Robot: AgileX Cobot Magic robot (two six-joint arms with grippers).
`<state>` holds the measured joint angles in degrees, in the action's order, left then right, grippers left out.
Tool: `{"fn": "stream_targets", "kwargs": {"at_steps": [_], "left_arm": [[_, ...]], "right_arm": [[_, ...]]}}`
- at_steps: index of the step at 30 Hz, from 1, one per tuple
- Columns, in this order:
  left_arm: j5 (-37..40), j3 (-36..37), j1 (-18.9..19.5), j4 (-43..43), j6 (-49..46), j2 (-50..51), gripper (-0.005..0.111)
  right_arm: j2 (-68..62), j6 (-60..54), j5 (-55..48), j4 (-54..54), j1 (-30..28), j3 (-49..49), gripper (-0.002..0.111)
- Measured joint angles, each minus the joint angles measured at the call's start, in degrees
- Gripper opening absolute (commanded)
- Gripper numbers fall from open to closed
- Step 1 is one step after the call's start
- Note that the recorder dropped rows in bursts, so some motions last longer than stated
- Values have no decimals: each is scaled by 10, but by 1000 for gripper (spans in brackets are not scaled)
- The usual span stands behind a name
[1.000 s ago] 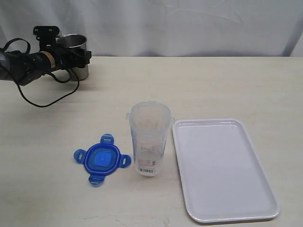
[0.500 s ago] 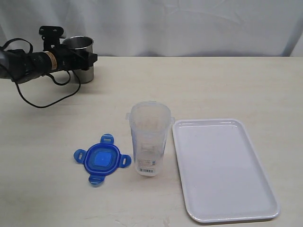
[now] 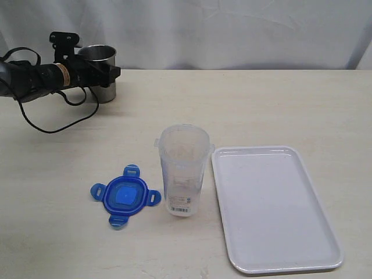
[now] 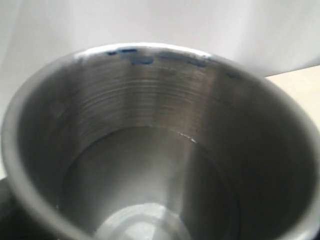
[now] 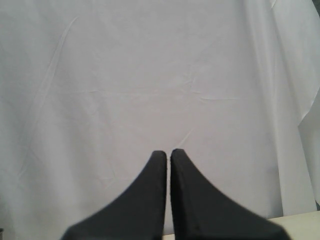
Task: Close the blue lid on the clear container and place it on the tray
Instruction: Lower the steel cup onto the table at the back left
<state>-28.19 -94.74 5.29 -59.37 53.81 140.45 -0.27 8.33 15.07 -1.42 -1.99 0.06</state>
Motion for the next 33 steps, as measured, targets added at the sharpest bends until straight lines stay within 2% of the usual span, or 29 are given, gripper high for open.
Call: {"fn": "stream_targets", "kwargs": {"at_steps": [6,9,17,33], "left_arm": [[0,0,0,-9,32,-3,80],[-1,0,0,-25,61,-5,85],[-1,0,-7,-67,79,-15,85],[-1,0,-7,-70,86,-15,85]], "right_arm": [[0,0,0,0,0,0,4],[0,0,0,0,0,0,4],[0,0,0,0,0,0,4],[0,0,0,0,0,0,4]]}}
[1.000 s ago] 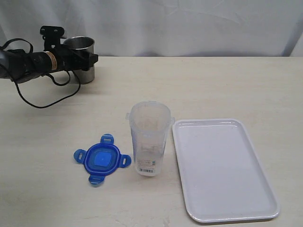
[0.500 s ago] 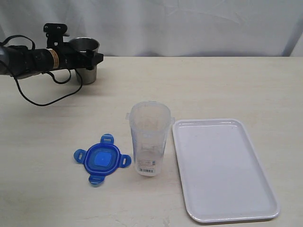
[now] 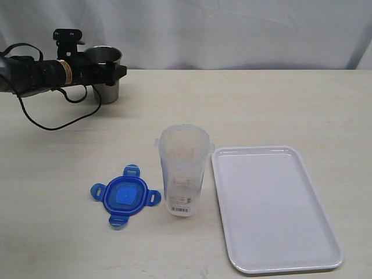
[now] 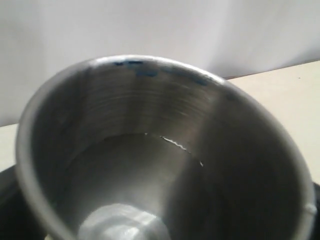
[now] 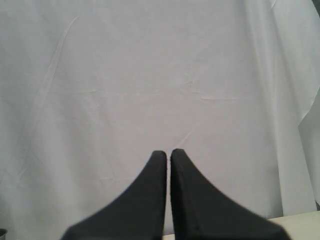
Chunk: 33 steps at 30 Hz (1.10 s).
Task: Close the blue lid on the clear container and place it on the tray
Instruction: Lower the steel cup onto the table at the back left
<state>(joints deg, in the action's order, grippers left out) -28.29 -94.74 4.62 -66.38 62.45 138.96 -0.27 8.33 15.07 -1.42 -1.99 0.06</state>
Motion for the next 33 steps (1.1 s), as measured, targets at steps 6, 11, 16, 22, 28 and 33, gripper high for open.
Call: {"fn": "stream_targets", "kwargs": {"at_steps": [6,11,16,22,28,33], "left_arm": [[0,0,0,0,0,0,85],[0,0,0,-1,4,0,85],[0,0,0,-1,5,0,85],[0,0,0,-1,13,-1,95],[0,0,0,6,32,-5,94],[0,0,0,7,32,-5,94]], "right_arm": [[0,0,0,0,0,0,4],[0,1,0,0,0,0,4],[0,1,0,0,0,0,4],[0,1,0,0,0,0,4],[0,1,0,0,0,0,4],[0,1,0,0,0,0,4]]}}
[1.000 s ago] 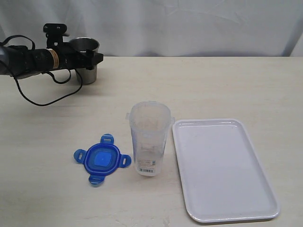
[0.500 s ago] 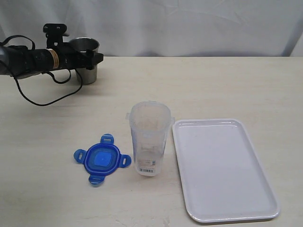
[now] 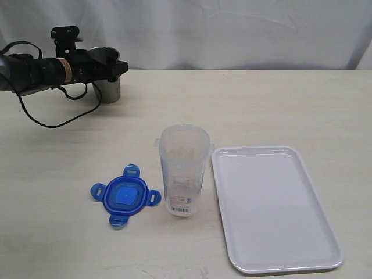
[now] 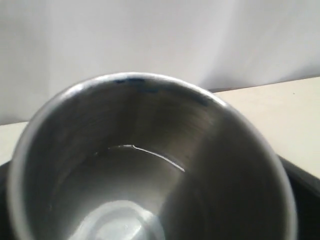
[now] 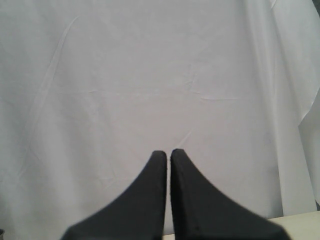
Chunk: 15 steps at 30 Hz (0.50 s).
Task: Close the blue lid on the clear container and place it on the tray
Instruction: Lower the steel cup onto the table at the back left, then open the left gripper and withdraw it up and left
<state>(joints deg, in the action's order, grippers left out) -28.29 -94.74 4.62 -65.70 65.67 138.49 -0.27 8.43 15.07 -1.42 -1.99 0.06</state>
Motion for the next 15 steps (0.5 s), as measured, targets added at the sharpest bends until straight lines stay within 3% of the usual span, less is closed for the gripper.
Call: {"fn": "stream_targets", "kwargs": {"at_steps": [3,8,15], "left_arm": [[18,0,0,0,-3,-1,95],[111,0,-4,-22,-30,-22,95],[72,0,-4,-28,-28,-31,95]], "right_arm": [[0,0,0,0,0,0,4],[0,0,0,0,0,0,4],[0,0,0,0,0,0,4]]}}
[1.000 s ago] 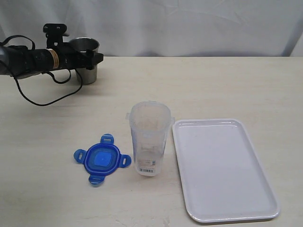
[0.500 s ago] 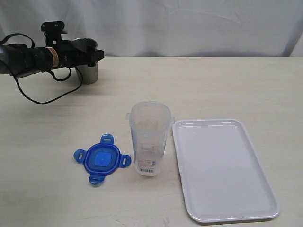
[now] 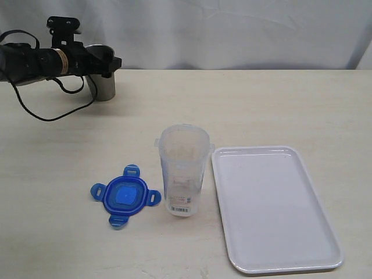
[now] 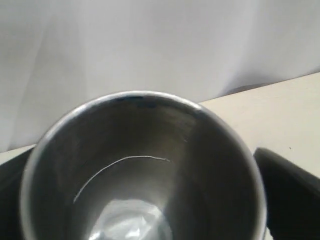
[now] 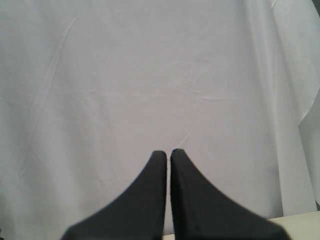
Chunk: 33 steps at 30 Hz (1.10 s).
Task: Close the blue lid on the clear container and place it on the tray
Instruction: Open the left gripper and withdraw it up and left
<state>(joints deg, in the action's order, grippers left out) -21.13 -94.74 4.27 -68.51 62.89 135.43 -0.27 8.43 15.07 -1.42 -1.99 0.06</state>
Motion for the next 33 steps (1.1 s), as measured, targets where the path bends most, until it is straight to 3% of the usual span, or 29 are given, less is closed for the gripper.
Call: {"fn": "stream_targets", "kwargs": {"at_steps": [28,33], "left_arm": [[-10,0,0,-1,-18,-101,95],[-11,0,0,-23,28,-140,95]], "right_arm": [[0,0,0,0,0,0,4],[0,0,0,0,0,0,4]]}}
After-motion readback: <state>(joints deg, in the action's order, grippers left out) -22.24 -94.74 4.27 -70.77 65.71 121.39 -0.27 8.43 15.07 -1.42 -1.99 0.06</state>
